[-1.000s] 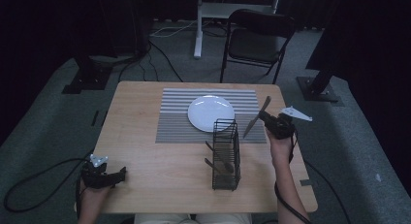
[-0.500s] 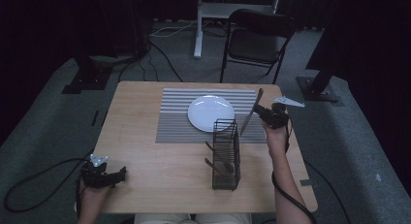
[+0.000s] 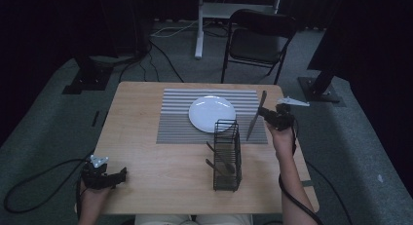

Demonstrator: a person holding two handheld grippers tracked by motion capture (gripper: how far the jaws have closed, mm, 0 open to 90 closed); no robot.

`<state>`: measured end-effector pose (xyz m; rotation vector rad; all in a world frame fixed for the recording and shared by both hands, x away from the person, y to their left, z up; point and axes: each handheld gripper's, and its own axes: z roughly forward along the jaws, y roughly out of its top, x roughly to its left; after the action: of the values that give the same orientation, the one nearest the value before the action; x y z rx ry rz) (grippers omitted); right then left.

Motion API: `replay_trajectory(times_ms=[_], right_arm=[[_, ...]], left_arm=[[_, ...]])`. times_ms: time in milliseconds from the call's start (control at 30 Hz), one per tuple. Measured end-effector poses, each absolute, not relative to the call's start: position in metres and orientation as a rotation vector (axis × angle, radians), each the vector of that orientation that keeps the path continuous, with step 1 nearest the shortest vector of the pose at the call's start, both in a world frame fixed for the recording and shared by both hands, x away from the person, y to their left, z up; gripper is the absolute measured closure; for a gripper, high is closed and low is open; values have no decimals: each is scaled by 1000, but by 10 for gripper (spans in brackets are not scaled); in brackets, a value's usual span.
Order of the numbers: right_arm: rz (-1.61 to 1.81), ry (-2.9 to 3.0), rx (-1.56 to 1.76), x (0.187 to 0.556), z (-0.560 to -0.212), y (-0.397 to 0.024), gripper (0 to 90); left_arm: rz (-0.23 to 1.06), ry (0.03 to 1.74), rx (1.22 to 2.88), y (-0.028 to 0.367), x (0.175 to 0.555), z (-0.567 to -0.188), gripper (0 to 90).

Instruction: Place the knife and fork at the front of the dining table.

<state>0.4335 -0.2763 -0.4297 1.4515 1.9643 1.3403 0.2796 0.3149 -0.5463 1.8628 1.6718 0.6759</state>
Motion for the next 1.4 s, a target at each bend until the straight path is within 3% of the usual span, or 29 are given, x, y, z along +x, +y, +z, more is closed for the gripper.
replay_trajectory(times_ms=[467, 967, 1000, 1400], right_arm=[[1313, 2002, 1490, 455, -431, -264, 837], [1440, 1861, 1758, 504, -468, -281, 838], [1447, 1847, 1794, 509, -472, -283, 900], [1361, 1854, 1830, 509, -492, -280, 900]], left_arm=[[676, 1672, 1862, 315, 280, -546, 8], [677, 1676, 1858, 315, 280, -546, 7], [679, 1675, 1857, 315, 280, -547, 8], [682, 1680, 1856, 316, 279, -546, 8]])
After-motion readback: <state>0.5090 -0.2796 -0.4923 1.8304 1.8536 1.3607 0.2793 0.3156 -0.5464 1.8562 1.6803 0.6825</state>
